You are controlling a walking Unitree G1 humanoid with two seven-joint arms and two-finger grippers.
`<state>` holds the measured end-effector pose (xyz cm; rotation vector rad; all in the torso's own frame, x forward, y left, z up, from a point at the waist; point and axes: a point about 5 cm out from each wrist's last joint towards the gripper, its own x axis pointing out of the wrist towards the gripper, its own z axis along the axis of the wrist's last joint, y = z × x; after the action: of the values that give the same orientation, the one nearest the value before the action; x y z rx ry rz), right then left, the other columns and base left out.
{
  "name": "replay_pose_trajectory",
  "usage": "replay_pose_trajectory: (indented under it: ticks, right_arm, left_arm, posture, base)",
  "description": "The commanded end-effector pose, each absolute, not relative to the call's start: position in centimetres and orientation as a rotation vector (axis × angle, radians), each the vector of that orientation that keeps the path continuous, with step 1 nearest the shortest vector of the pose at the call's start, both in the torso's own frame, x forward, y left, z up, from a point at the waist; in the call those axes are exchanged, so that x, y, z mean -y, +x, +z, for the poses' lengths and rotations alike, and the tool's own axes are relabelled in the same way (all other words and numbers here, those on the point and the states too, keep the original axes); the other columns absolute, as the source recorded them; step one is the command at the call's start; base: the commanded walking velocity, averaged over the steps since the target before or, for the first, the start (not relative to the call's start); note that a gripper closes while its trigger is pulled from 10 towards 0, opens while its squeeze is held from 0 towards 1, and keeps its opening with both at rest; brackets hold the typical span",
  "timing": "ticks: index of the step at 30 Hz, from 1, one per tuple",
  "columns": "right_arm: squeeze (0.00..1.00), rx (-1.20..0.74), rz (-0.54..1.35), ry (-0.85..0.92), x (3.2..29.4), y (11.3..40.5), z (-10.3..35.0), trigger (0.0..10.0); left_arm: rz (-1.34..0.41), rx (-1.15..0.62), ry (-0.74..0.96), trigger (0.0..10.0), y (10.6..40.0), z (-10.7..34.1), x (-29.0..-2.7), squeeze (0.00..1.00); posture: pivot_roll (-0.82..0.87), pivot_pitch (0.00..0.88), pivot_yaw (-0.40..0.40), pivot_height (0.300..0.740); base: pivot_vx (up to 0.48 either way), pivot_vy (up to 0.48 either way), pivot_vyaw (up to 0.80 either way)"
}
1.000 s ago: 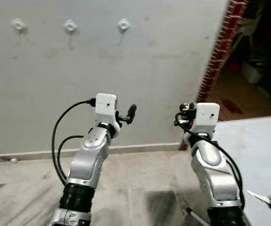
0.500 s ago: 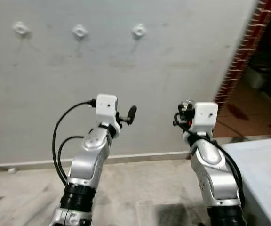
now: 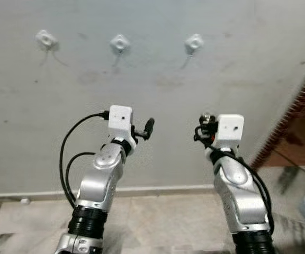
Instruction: Hang keys on a hook
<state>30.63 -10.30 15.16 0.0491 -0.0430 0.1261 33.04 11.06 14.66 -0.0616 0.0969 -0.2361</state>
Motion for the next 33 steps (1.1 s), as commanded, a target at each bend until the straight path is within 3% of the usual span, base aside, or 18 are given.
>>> replay_pose_trajectory:
  ticks: [1, 11, 19, 33]
  right_arm:
    - [0.0, 0.056, 0.092, 0.033, 11.49, 30.85, 15.52, 10.0]
    - [0.0, 0.054, 0.09, 0.03, 11.48, 30.84, 15.4, 10.0]
    - [0.0, 0.055, 0.089, 0.029, 11.48, 30.93, 15.46, 10.0]
    - [0.0, 0.053, 0.087, 0.036, 11.59, 30.79, 15.32, 10.0]
  left_arm:
    - [-0.278, -0.08, -0.067, 10.0, 32.96, 15.15, -9.68, 0.0]
    - [-0.276, -0.089, -0.059, 10.0, 32.96, 14.98, -9.63, 0.0]
    - [-0.27, -0.086, -0.079, 10.0, 32.97, 15.09, -9.62, 0.0]
    - [-0.266, -0.067, -0.043, 10.0, 32.16, 14.68, -10.08, 0.0]
  posture:
    - [0.17, 0.0, -0.036, 0.74]
    - [0.16, 0.0, -0.035, 0.74]
    - [0.17, 0.0, -0.038, 0.74]
    - [0.17, 0.0, -0.04, 0.74]
  base:
    - [0.379, 0.0, 0.0]
    - [0.439, 0.0, 0.0]
    - [0.372, -0.259, 0.0]
    - [0.0, 0.0, 0.0]
